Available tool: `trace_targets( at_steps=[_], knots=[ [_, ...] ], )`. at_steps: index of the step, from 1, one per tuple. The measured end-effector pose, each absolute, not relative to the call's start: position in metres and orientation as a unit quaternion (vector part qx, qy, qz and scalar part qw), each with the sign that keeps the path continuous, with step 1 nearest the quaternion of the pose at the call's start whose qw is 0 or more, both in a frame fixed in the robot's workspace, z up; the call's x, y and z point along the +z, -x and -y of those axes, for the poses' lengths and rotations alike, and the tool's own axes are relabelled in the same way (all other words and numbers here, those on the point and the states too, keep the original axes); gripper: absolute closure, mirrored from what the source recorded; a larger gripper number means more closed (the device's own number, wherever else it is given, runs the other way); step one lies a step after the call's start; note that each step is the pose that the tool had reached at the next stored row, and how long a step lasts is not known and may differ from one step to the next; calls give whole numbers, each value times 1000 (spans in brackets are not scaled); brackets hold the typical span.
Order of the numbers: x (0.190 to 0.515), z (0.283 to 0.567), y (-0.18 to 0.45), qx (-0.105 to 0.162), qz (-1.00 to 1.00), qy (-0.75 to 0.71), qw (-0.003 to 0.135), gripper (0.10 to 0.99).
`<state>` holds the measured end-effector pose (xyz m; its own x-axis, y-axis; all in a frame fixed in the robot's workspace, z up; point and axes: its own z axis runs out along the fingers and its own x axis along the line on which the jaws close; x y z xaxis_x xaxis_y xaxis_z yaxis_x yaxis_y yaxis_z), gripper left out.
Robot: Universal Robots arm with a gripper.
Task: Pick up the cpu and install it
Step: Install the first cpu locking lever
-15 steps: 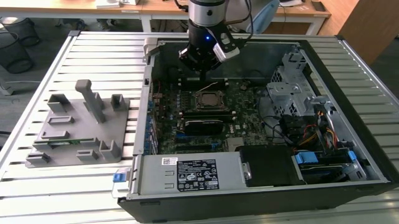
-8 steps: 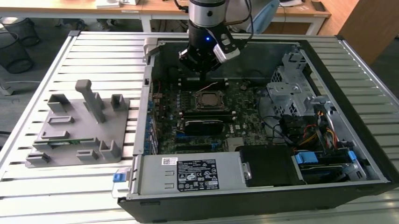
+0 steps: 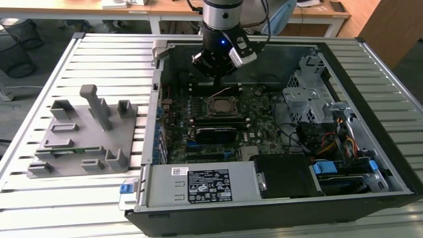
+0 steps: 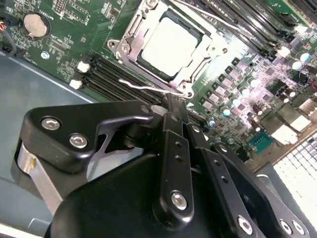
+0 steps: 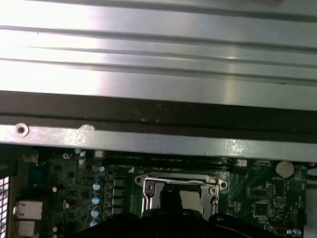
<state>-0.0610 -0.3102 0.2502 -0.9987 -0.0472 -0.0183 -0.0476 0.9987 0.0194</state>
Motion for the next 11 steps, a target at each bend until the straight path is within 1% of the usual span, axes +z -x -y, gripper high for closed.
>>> trace_targets(
  at_steps=[3,11],
  knots=[
    [249,310,61,26,-999,24,9,980],
    [244,310,56,22,-999,21,10,980]
  ],
)
